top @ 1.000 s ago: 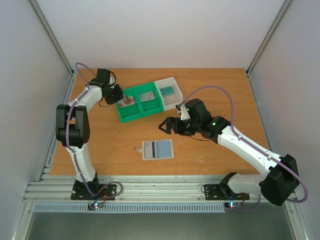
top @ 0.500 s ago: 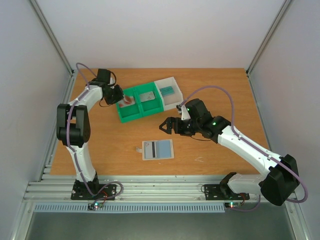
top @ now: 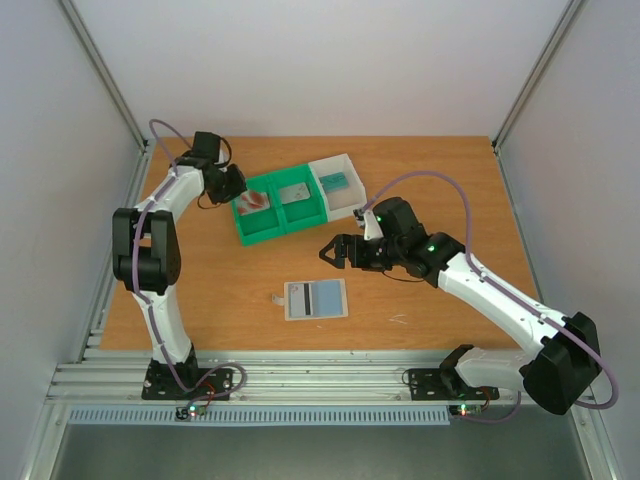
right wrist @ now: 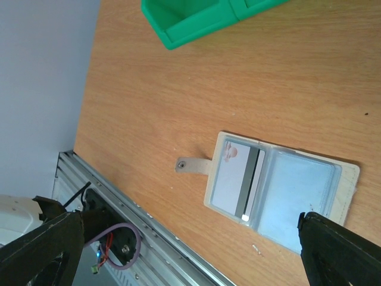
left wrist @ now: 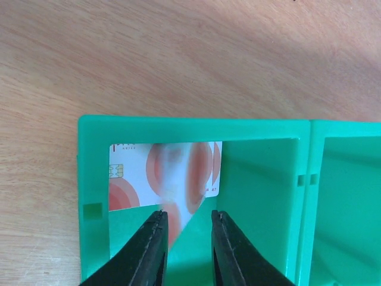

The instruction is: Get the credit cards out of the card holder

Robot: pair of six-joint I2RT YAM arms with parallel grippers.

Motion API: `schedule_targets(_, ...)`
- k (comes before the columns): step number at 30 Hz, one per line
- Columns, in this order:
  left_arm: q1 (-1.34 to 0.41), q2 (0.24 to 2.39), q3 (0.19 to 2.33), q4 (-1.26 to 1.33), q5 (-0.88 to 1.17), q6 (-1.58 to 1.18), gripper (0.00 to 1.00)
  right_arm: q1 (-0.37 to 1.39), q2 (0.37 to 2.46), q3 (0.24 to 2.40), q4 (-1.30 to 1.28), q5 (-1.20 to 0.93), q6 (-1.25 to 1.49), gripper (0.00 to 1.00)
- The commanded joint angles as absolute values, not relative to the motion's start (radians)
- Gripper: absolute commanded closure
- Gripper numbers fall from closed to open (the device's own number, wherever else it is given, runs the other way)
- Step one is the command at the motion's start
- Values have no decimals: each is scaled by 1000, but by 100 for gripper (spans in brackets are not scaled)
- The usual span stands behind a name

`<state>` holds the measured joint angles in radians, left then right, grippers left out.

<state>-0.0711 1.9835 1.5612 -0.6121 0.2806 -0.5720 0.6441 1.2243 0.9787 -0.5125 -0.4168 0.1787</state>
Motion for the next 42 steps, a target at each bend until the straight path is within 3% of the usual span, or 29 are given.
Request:
schedule_targets(1, -65, 1954, 1605, -647, 252, -556, 76, 637, 1198, 977, -490, -437, 163, 2)
schedule_targets(10, -65, 1865, 1601, -709, 261, -535, 62, 637, 1184, 959, -502, -440, 169, 1)
schedule_targets(18, -67, 1706, 1449, -751, 397, -519, 48, 636, 1179, 984, -553, -422, 168, 1)
schedule_targets(30, -189, 1469, 1165, -804, 451, -495, 46, 637, 1230, 981, -597, -386, 174, 2)
schedule_targets(39, -288, 1388, 1022, -743, 495, -525, 47, 549, 1371, 951, -528, -518, 195, 1)
schedule_targets(42, -307, 1372, 966, -689, 529, -547, 47, 550, 1385, 926, -482, -537, 208, 8)
